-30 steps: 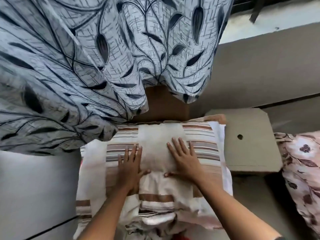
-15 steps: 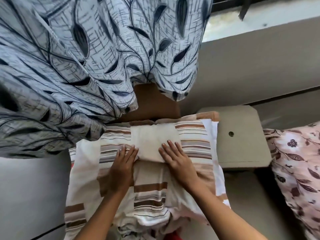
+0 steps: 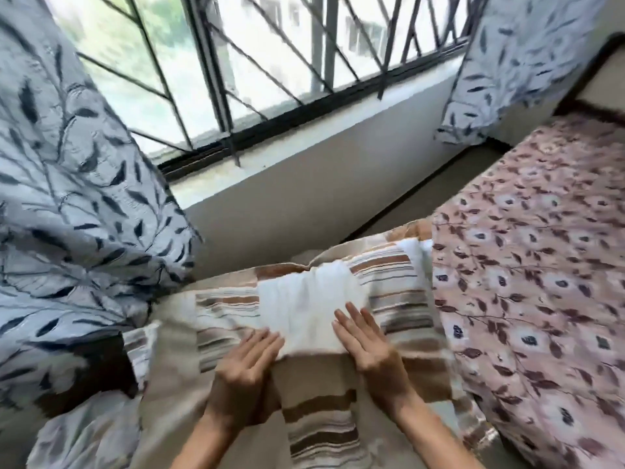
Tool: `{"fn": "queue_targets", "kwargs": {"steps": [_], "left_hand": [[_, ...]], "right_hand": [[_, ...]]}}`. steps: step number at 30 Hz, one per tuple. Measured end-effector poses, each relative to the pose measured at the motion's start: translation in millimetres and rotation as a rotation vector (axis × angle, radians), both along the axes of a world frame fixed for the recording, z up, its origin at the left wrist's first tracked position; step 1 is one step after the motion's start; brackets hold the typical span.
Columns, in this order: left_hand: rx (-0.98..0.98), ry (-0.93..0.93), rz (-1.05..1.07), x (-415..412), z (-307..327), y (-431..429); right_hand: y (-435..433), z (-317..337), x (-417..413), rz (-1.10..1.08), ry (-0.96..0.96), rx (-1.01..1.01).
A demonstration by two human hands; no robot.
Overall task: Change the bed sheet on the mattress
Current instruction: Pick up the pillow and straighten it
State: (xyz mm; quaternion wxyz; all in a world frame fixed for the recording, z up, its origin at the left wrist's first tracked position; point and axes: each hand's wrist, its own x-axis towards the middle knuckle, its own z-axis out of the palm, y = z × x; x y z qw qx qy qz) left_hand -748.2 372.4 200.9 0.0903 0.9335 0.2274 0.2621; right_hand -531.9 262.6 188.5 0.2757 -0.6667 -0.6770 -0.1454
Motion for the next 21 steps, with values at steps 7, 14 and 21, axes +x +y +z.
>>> {"fn": "queue_targets", "kwargs": {"steps": [7, 14, 21], "left_hand": [[-0.061, -0.057, -0.413, 195, 71, -181], [-0.068, -0.119, -0.757, 363, 120, -370], [-0.047, -0.109, -1.027, 510, 112, -503]], "right_hand": [[-248, 68, 135, -0.477, -0.108, 0.088], [-473, 111, 215, -0.919, -0.214, 0.238], [-624, 107, 296, -1.196, -0.324, 0.231]]}}
